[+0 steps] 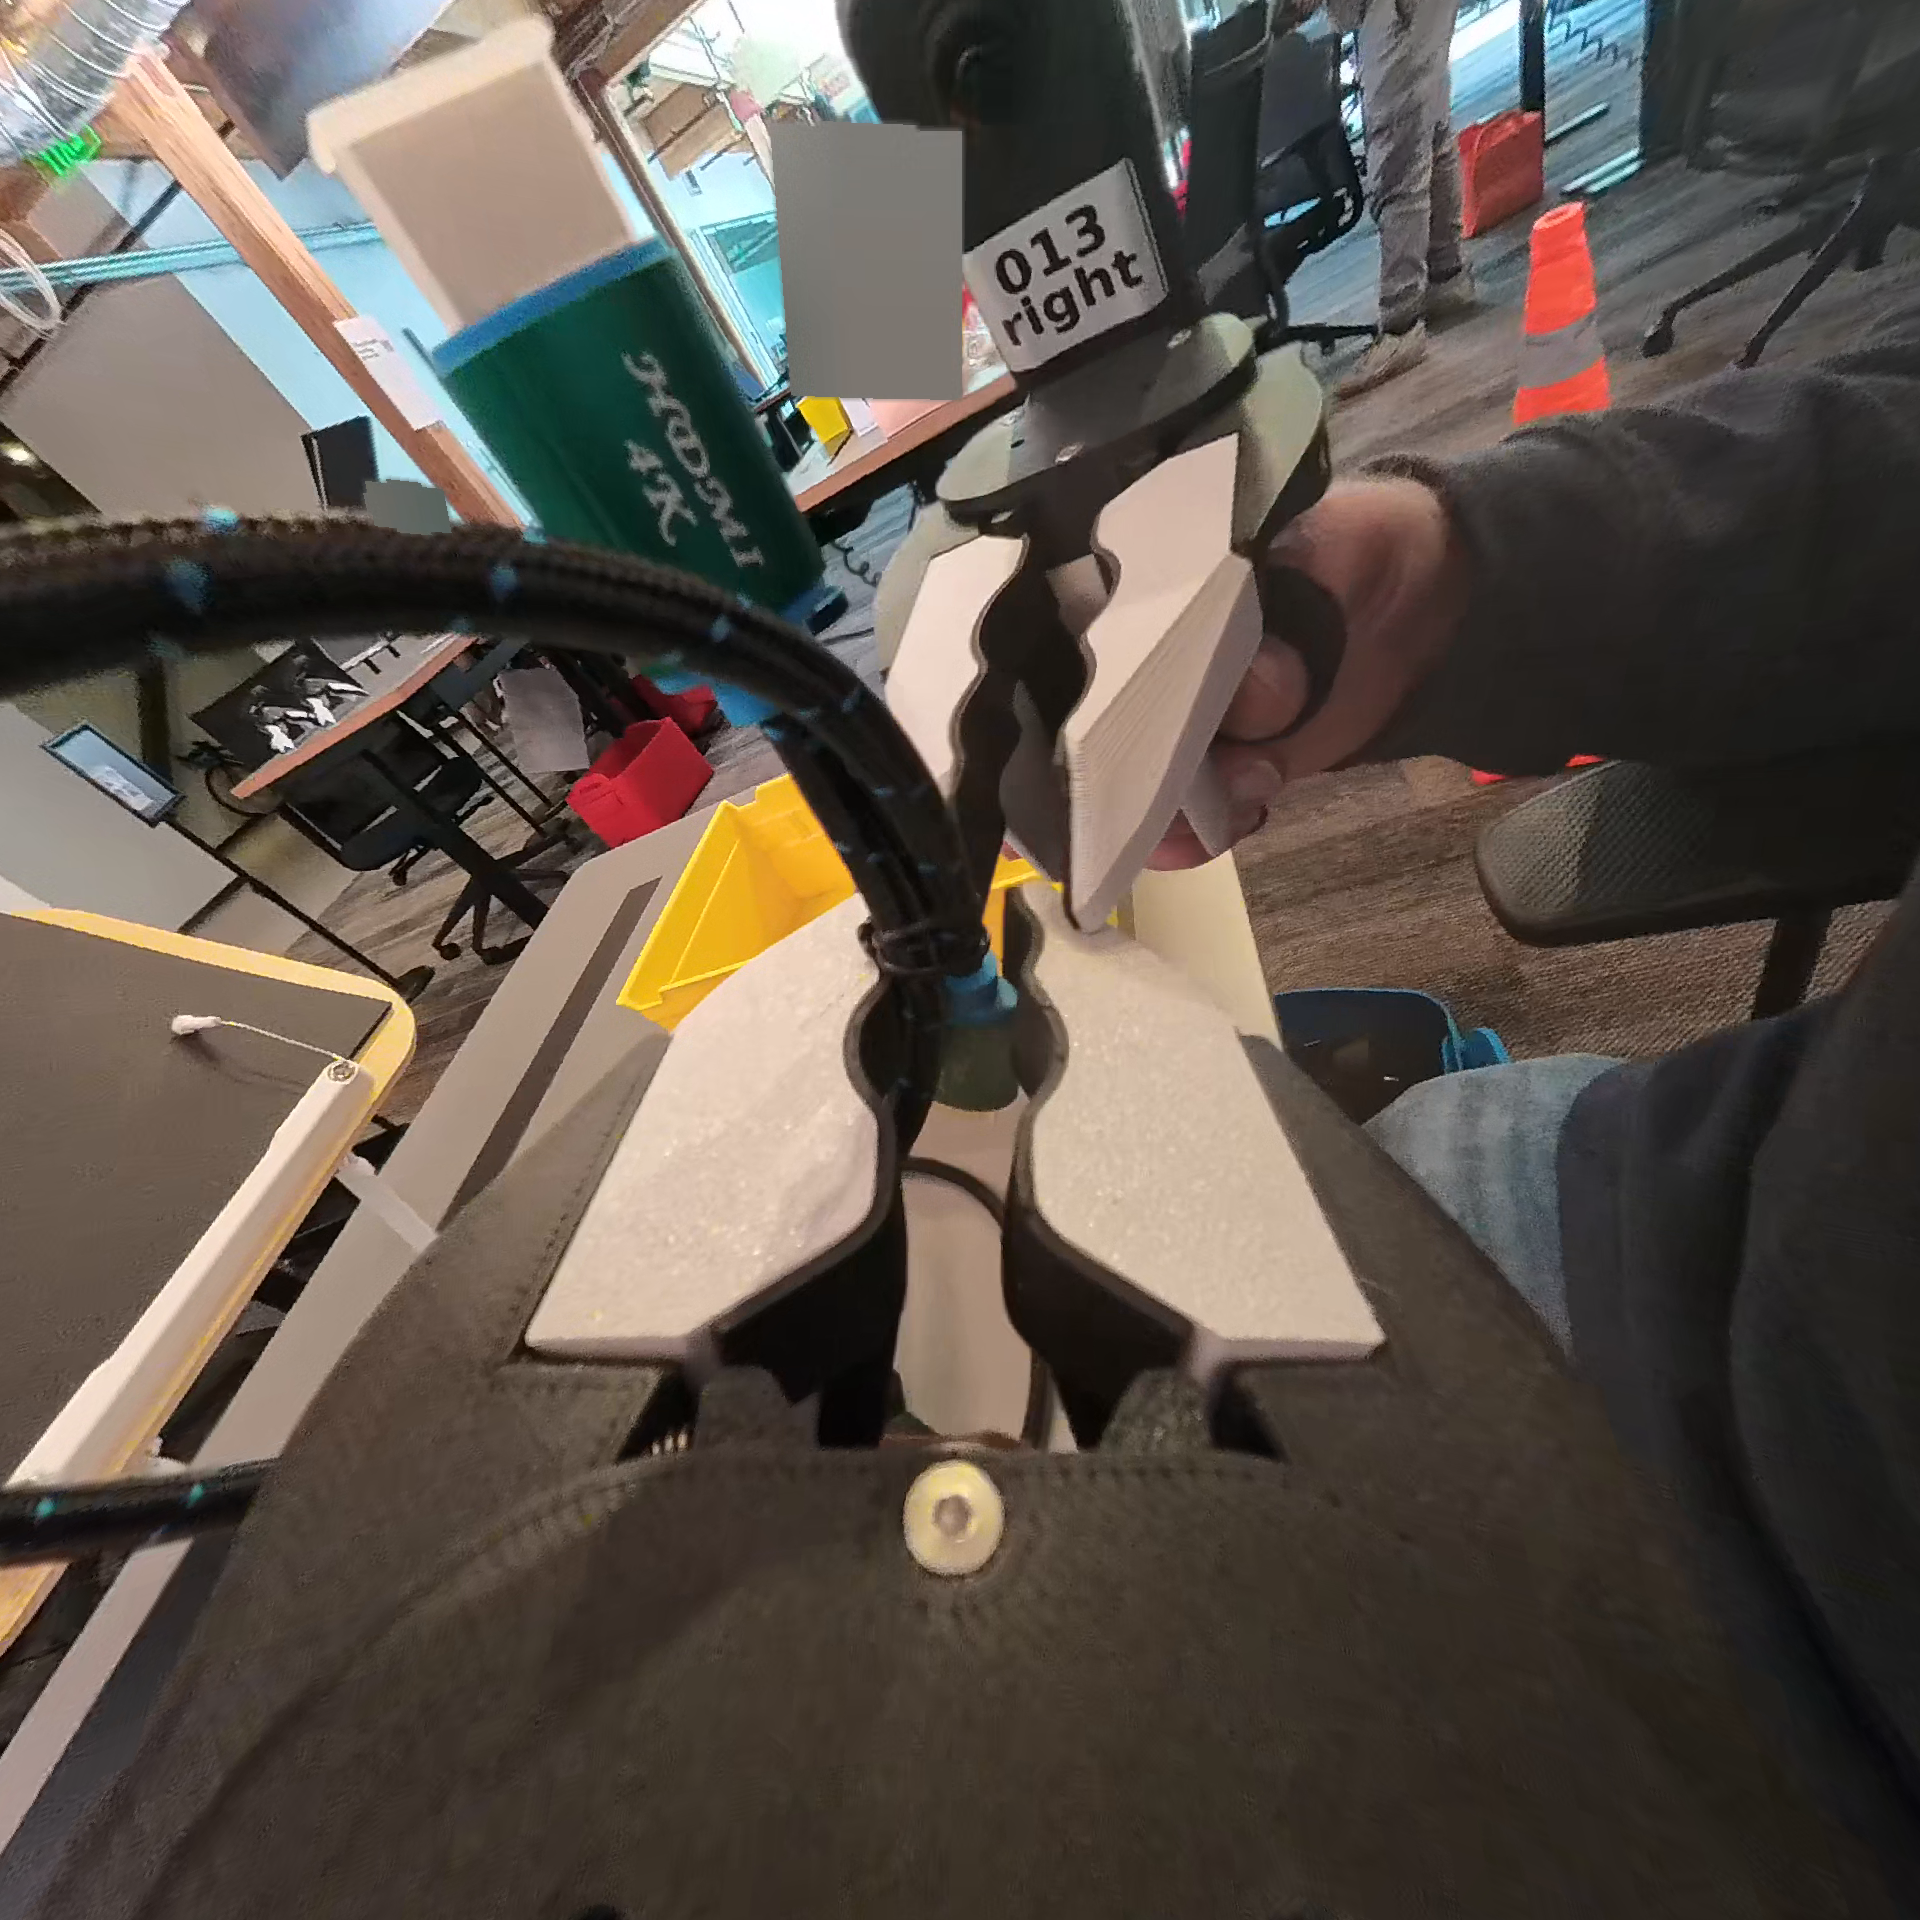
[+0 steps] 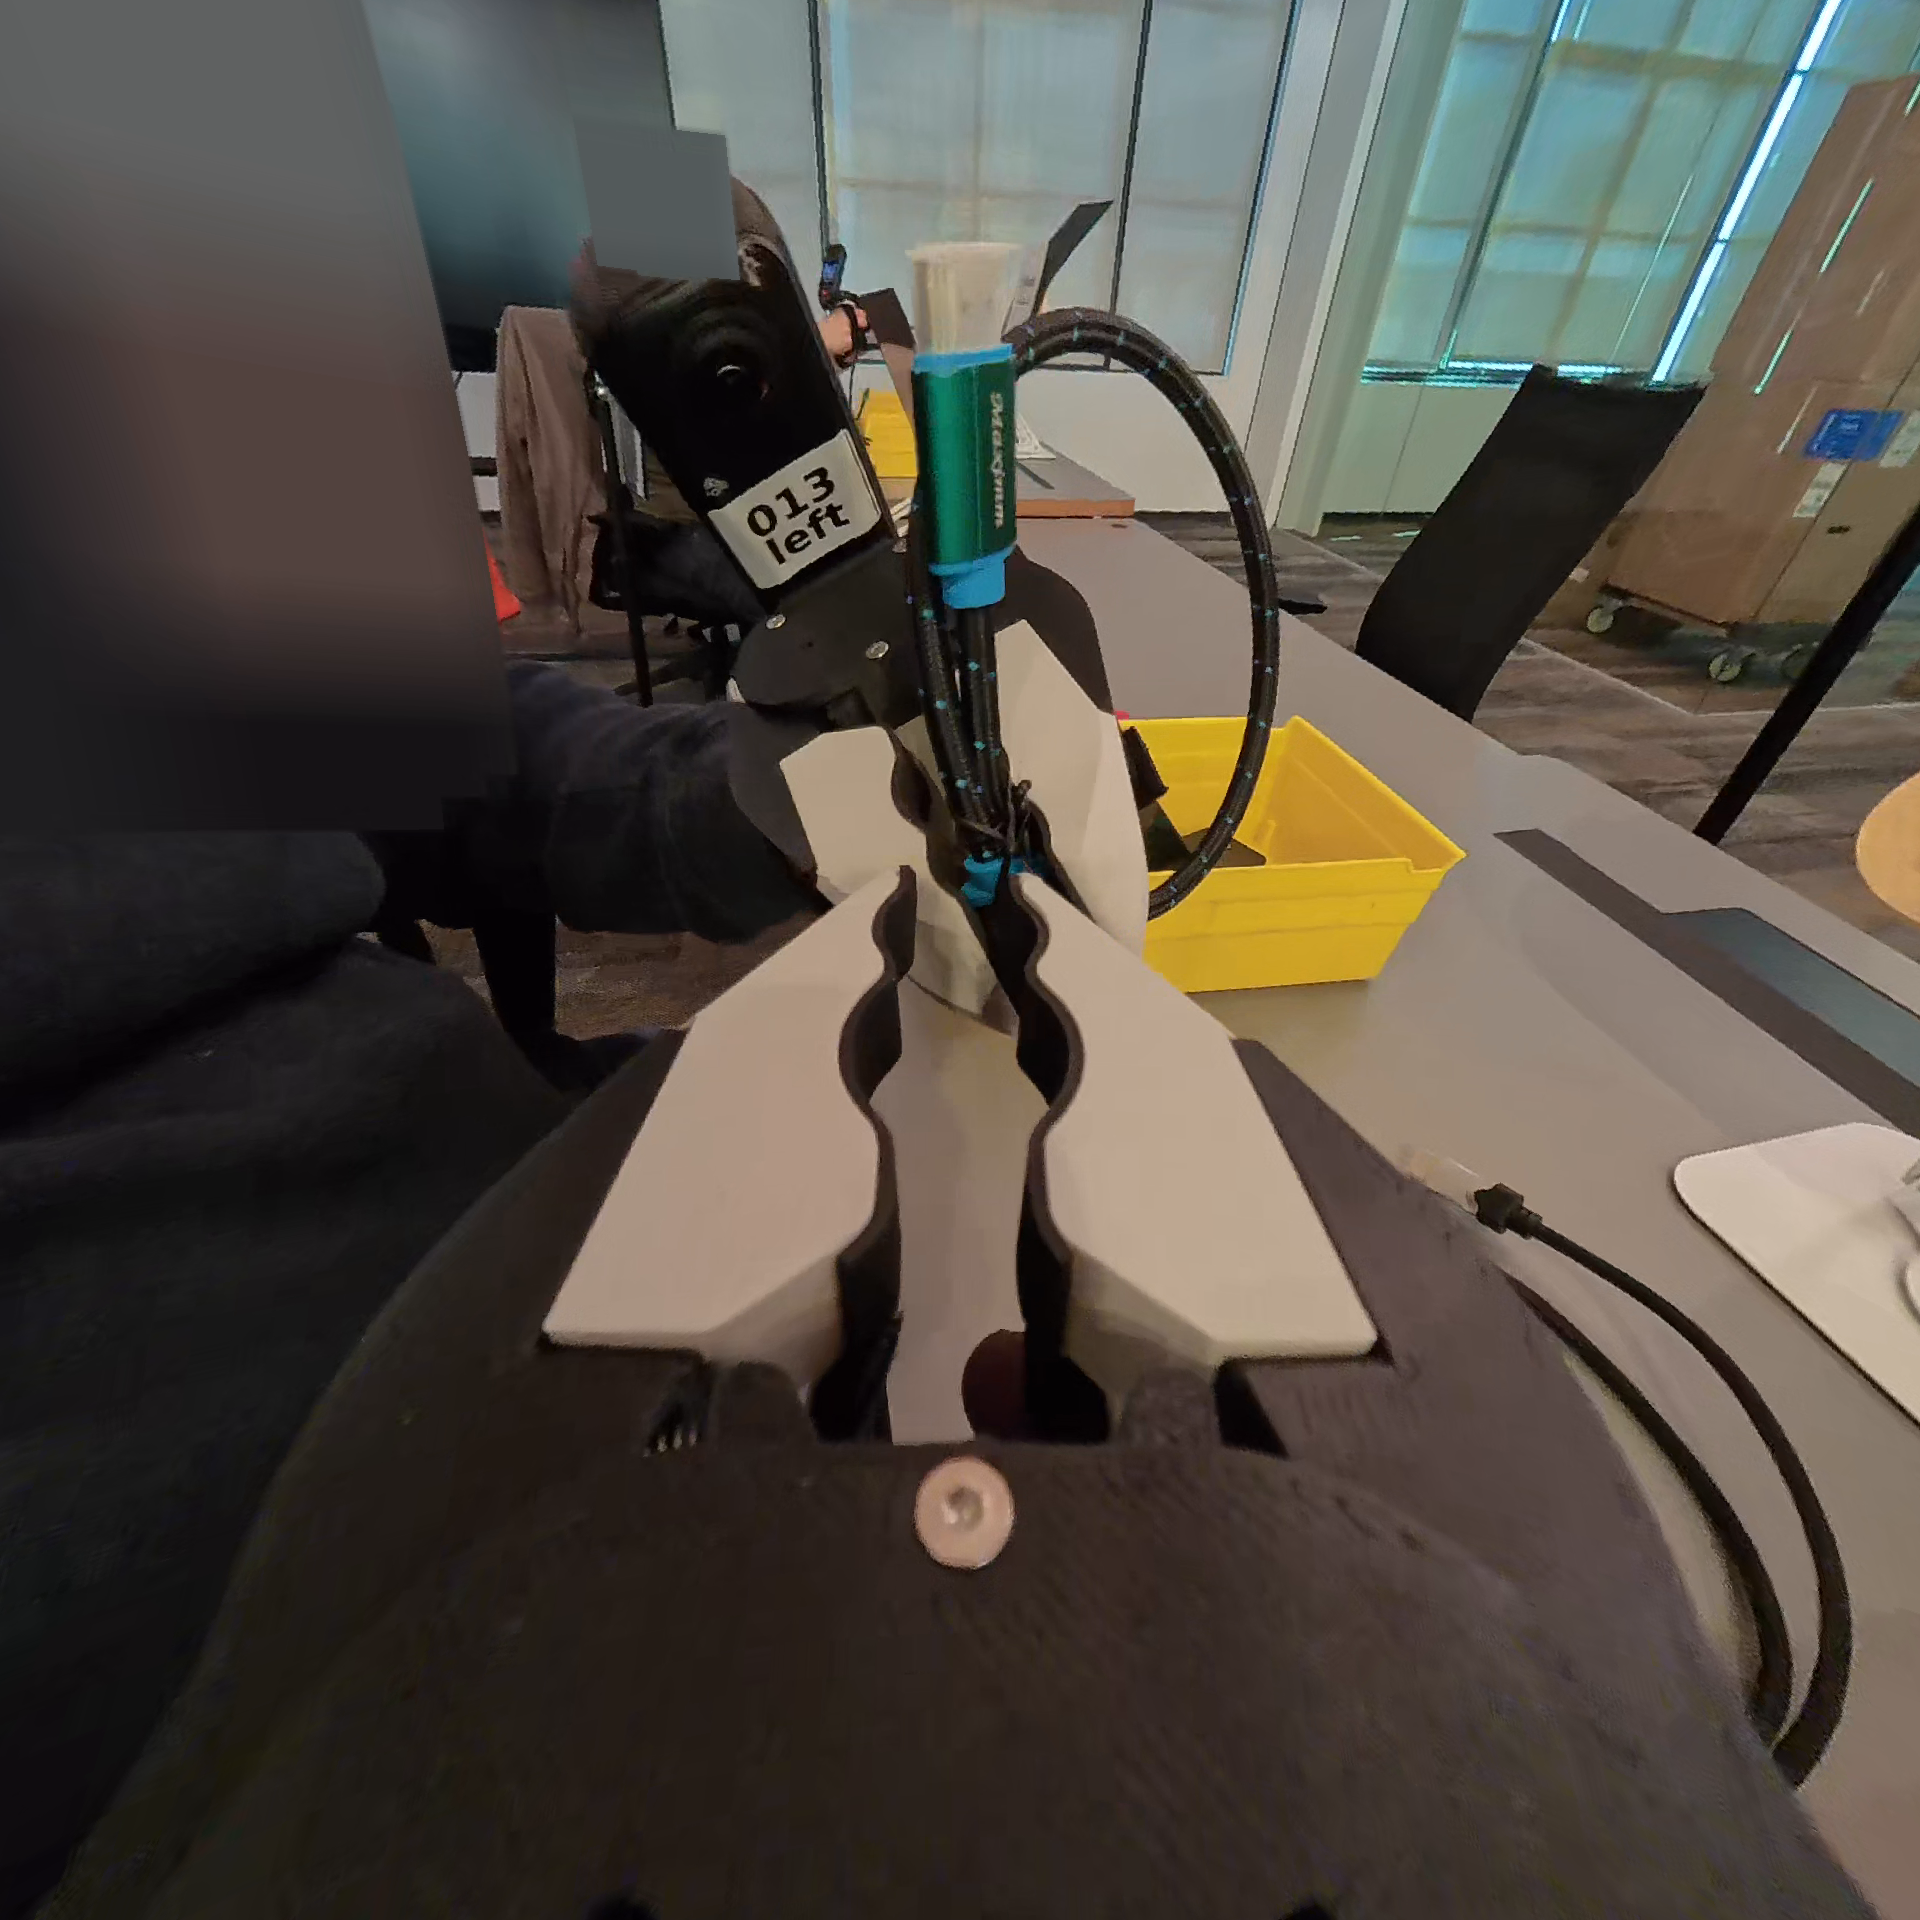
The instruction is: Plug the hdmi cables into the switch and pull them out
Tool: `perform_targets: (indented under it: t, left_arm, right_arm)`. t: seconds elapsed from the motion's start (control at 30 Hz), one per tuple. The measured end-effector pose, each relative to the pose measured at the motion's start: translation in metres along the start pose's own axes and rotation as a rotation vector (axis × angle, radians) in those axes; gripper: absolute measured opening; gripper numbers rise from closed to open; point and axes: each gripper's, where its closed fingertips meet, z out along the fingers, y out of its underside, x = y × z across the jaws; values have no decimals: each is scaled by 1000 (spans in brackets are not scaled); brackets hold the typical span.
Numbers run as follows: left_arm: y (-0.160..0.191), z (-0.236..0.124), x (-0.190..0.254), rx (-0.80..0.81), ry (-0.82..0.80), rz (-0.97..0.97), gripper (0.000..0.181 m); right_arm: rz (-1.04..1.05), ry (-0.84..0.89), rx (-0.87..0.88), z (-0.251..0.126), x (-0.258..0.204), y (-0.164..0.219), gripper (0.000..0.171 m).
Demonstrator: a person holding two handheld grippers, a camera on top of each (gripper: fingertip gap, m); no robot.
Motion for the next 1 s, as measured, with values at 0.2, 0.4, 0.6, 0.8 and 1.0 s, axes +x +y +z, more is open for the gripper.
perform_targets:
  t: [0.2,0.4,0.6,0.8,1.0]
  left_arm:
    - [5,0,1,-43,-6,42,17]
    - [6,1,-1,-55,-19,51,17]
    - [9,2,-2,-68,-45,74,16]
    - [9,1,-2,-66,-45,76,16]
    - [11,1,1,-72,-15,73,17]
  right_arm:
    - [55,2,14,2,3,3,13]
    - [28,39,11,3,7,2,10]
    - [39,53,-15,2,9,6,11]
    - [115,-3,40,3,7,5,11]
    - [59,-34,53,4,6,7,10]
